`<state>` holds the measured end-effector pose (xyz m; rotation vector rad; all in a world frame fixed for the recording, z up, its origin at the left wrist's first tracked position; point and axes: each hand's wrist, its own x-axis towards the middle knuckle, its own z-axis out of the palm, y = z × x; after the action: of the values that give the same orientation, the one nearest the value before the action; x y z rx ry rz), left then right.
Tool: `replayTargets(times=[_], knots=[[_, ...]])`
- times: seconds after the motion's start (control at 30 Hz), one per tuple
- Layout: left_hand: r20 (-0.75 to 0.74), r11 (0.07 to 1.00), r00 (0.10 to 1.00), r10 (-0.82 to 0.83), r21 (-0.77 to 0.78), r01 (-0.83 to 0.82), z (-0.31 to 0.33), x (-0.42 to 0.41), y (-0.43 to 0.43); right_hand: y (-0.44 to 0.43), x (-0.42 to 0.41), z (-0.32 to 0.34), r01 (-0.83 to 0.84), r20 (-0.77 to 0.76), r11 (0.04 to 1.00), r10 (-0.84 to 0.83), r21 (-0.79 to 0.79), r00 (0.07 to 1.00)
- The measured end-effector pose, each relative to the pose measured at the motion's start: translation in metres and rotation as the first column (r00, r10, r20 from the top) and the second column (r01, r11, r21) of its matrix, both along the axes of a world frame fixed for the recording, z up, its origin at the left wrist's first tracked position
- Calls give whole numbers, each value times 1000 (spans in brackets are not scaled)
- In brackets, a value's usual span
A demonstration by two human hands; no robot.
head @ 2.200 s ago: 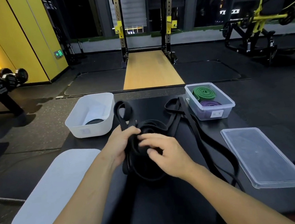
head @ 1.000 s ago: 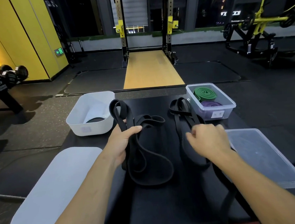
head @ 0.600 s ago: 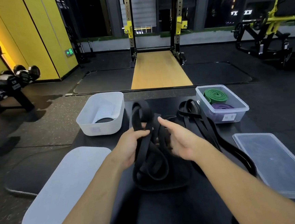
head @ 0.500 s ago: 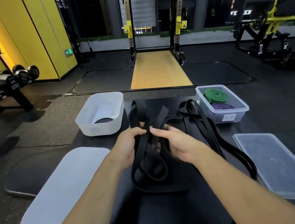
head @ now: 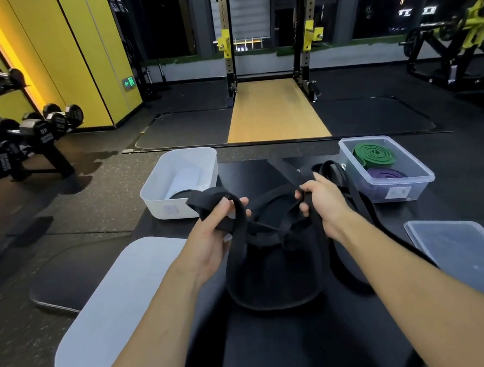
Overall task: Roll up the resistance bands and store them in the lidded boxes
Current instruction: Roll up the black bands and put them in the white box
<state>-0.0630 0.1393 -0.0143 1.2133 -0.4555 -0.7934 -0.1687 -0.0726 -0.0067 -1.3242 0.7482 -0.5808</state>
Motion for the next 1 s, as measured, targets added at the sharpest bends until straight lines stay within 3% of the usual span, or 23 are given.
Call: replayTargets(times=[0.1, 0.2, 0.27, 0.33, 0.4, 0.47, 0.53, 0.7, 0.77, 0.83, 0.9, 1.0], knots=[[73, 992, 990, -120, 32, 118, -5, 1, 5, -4, 16, 12, 10, 31, 998, -8, -65, 999], [162, 962, 950, -266, 109, 251, -10, 1, 7, -16, 41, 18, -93, 88, 982, 109, -164, 990], [183, 935, 936, -299, 250, 250, -16, 5, 6, -28, 56, 15, -195, -101, 929, 172, -315, 980], [234, 889, 920, -315, 413, 199, -26, 12, 6, -36, 59, 12, -210, -376, 846, 12, -489, 926], [237, 864, 920, -311, 475, 169, -34, 17, 7, -41, 54, 4, -116, -411, 828, -147, -548, 900], [222, 879, 931, -289, 446, 167, -40, 21, 10, -50, 46, -11, -37, -422, 875, -196, -483, 885], [216, 882, 923, -317, 426, 203, -40, 23, 15, -54, 37, -26, -52, -496, 933, -143, -357, 856], [206, 749, 742, -638, 389, 536, -25, 7, 21, -44, 27, -40, -93, -464, 961, -40, -260, 885], [123, 733, 737, -664, 303, 610, -24, -1, 20, -38, 31, -40, -124, -438, 976, 34, -178, 898], [44, 825, 868, -494, 339, 452, -25, -10, 13, -32, 39, -41, -158, -477, 967, 45, -199, 877], [111, 844, 964, -243, 515, 153, -26, -15, 1, -29, 44, -47, -160, -501, 951, 7, -264, 865], [285, 806, 958, -26, 573, -149, -29, -22, -19, -25, 49, -51, -77, -423, 975, -19, -208, 906]])
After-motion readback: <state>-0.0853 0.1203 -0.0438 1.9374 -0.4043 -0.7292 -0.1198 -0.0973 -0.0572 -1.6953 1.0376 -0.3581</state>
